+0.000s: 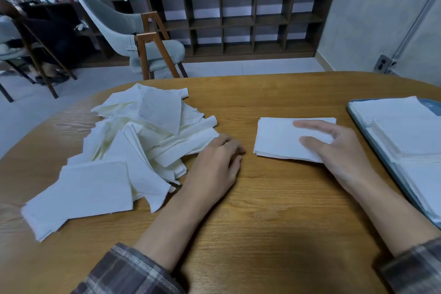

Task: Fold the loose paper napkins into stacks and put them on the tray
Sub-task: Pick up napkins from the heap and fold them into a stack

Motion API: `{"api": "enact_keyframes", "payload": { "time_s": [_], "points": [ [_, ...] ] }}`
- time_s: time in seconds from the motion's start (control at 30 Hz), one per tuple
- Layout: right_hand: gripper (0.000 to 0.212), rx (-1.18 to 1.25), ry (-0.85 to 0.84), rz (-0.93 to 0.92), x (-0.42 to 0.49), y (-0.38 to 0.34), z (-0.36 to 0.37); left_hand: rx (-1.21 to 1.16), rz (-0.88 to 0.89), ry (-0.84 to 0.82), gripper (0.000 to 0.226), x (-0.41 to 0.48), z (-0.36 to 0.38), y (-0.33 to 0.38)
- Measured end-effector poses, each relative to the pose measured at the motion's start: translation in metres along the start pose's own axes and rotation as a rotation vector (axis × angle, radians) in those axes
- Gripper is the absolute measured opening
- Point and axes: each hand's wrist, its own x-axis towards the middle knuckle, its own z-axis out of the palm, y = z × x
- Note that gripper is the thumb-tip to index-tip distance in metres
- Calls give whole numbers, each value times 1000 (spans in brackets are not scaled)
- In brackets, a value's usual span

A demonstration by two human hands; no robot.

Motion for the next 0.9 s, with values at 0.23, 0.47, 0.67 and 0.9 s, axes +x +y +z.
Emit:
{"api": "enact_keyframes", "payload": {
  "time_s": [0.23, 0.47, 0.67, 0.9],
  "points": [
    [33, -33, 39, -8, 1, -1, 0, -218, 125, -131, 27, -4, 4, 13],
    [35, -69, 51, -31, 2, 2, 0, -191, 158, -8, 25, -2, -2, 13],
    [43, -87, 45, -72, 0, 1, 3, -1, 97, -1, 33, 2, 0, 1],
    [23, -44, -47, -154, -3, -7, 6, -295, 53, -28, 13, -1, -11, 20]
  ]
}}
